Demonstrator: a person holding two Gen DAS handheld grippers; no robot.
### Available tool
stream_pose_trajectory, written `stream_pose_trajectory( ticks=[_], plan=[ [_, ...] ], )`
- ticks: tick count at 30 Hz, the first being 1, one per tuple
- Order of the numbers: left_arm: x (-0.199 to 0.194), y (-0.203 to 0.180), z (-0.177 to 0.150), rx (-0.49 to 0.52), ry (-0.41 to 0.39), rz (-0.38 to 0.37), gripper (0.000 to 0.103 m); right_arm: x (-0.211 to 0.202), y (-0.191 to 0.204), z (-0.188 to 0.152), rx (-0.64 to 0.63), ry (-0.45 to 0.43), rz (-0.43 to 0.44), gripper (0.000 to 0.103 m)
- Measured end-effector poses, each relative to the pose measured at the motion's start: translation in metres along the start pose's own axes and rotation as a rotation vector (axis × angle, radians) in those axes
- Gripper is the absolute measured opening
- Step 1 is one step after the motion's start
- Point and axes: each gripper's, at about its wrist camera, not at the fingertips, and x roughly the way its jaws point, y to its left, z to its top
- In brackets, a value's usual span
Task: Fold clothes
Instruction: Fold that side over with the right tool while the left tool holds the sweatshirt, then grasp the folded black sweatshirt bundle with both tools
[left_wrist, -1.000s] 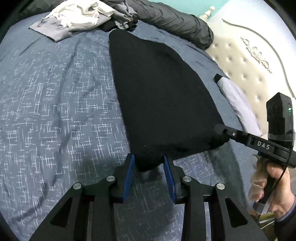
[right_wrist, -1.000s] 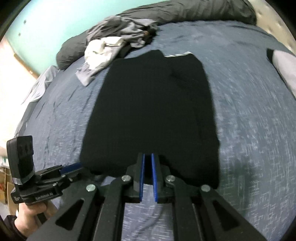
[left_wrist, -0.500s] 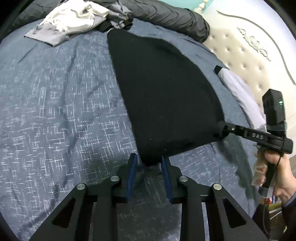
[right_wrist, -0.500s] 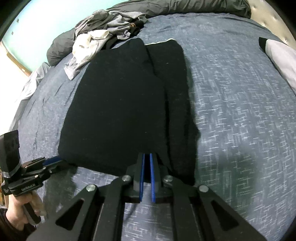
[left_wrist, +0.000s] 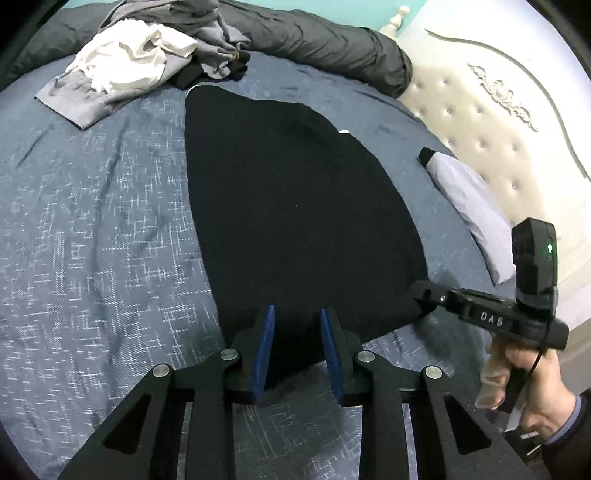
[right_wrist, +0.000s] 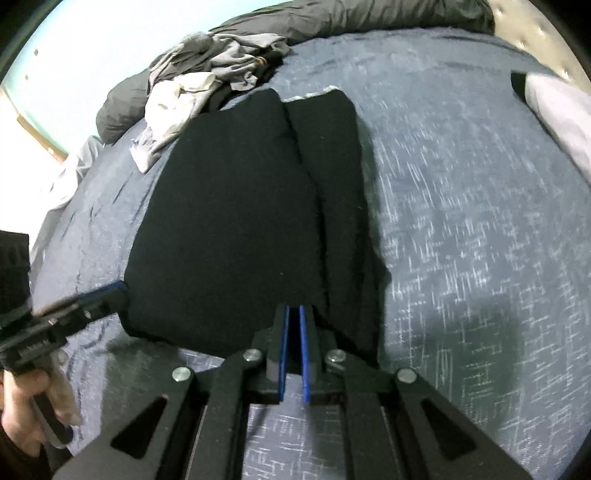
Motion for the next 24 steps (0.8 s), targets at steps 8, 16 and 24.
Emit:
stream_pose_trajectory(
  ticks=[8, 16, 24],
  plan=[
    [-0.004, 0.000, -0.001, -0.008, -0.002, 0.007, 0.028, 0.001, -0.008, -0.002, 0.015, 0.001, 0.007, 0.000],
    [-0.010, 0.030, 0.001, -0.150, 0.031, -0.029, 0.068, -0.031, -0.041, 0.008, 0.139, -0.046, 0.029, 0.042],
    [0.014, 0.050, -0.006, -0.283, 0.079, -0.121, 0.069, -0.005, -0.046, 0.003, 0.184, 0.037, 0.085, 0.058]
  ],
)
